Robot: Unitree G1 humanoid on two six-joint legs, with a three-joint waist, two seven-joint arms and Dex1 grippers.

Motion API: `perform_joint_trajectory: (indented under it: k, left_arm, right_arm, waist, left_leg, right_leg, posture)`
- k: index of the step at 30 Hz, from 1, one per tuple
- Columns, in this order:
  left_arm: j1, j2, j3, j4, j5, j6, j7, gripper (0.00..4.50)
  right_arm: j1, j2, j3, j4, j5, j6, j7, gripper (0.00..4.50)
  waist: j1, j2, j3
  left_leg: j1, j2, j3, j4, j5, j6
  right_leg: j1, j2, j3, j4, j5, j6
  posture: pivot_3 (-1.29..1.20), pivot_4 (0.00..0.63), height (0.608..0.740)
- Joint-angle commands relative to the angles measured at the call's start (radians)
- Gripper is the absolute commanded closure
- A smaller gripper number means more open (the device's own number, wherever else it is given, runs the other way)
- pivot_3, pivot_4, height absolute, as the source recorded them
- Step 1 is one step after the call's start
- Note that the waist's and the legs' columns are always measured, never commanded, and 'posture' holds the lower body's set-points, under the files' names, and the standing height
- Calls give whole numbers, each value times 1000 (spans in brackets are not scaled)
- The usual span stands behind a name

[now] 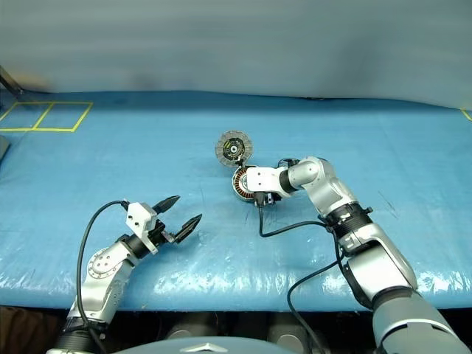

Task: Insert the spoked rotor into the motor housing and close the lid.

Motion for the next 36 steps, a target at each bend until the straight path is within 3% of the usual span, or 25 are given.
perform_joint_trajectory:
  k: [1, 7, 15, 21, 26, 30, 36]
  left_arm:
    - [3, 7, 13, -45, 6, -22, 3, 0]
    - [21, 14, 20, -53, 1, -23, 5, 0]
    - [42, 24, 35, -66, -4, -20, 10, 0]
    - [45, 27, 42, -76, -2, -12, 11, 0]
    - [45, 29, 45, -79, -1, -8, 11, 0]
    - [42, 26, 42, -77, 1, -7, 11, 0]
    - [39, 24, 41, -76, 0, -6, 9, 0]
  right_arm:
    - [93, 2, -11, -185, 72, 136, 56, 2501]
    - [235, -6, -35, -525, 212, 416, 101, 2501]
    - [376, 128, -79, -793, 359, 820, -104, 2501]
    - [395, 184, -70, -803, 379, 898, -240, 2501]
    - [379, 103, 27, -751, 269, 760, -304, 2501]
    - [380, 99, 40, -757, 299, 764, -305, 2501]
    - [384, 136, 3, -752, 327, 759, -357, 709]
  waist:
    - [0, 0, 0]
    - [-6, 0, 0]
    - [-4, 0, 0]
    - [-2, 0, 0]
    - [-2, 0, 0]
    - [0, 0, 0]
    - [0, 0, 0]
  left_leg:
    - [0, 0, 0, 0, 0, 0]
    - [-4, 1, 1, -1, -2, 0]
    - [-4, 3, 2, -1, -2, 0]
    - [-3, 3, 3, 1, -2, 0]
    - [-3, 3, 3, 1, -2, 0]
    - [-3, 3, 3, 1, -1, 0]
    - [-3, 4, 3, 1, -2, 0]
  right_leg:
    - [0, 0, 0, 0, 0, 0]
    - [-2, 0, 0, -1, -1, -1]
    - [-3, 1, 0, -1, -1, -2]
    - [-3, 1, 0, -1, -1, -2]
    - [-3, 1, 0, -1, -1, -2]
    - [-2, 2, 0, -1, -1, -1]
    - [-2, 2, 0, -1, -1, -2]
  posture:
    - [0, 150, 740]
    - [0, 150, 740]
    - [0, 150, 740]
    - [0, 150, 740]
    - [0, 150, 740]
    - [0, 150, 740]
    - [0, 150, 740]
